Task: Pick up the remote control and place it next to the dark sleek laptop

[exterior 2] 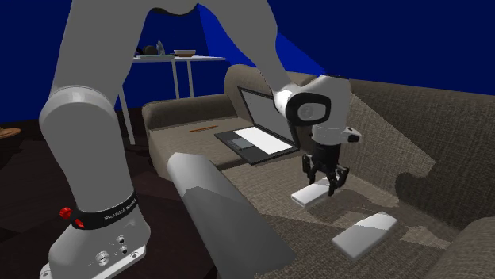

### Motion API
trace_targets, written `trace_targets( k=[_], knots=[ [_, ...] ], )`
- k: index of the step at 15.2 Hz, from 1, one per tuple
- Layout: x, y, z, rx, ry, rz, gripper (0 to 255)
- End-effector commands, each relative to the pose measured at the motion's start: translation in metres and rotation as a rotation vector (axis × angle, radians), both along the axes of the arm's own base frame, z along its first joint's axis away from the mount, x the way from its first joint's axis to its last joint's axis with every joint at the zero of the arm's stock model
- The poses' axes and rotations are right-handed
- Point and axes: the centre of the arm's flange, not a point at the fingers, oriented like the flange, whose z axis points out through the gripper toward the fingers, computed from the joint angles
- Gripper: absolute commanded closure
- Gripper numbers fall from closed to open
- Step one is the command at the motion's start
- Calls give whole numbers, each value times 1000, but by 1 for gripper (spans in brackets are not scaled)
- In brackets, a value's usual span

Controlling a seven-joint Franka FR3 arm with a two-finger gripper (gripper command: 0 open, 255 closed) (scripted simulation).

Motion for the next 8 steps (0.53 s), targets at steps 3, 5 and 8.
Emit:
trace_targets(
  k=[3, 5, 8],
  knots=[
    [0, -1, 21, 0, 0, 0, 255],
    [0, -1, 32, 0, 0, 0, 255],
    [0, -1, 47, 0, 0, 0, 255]
  ],
)
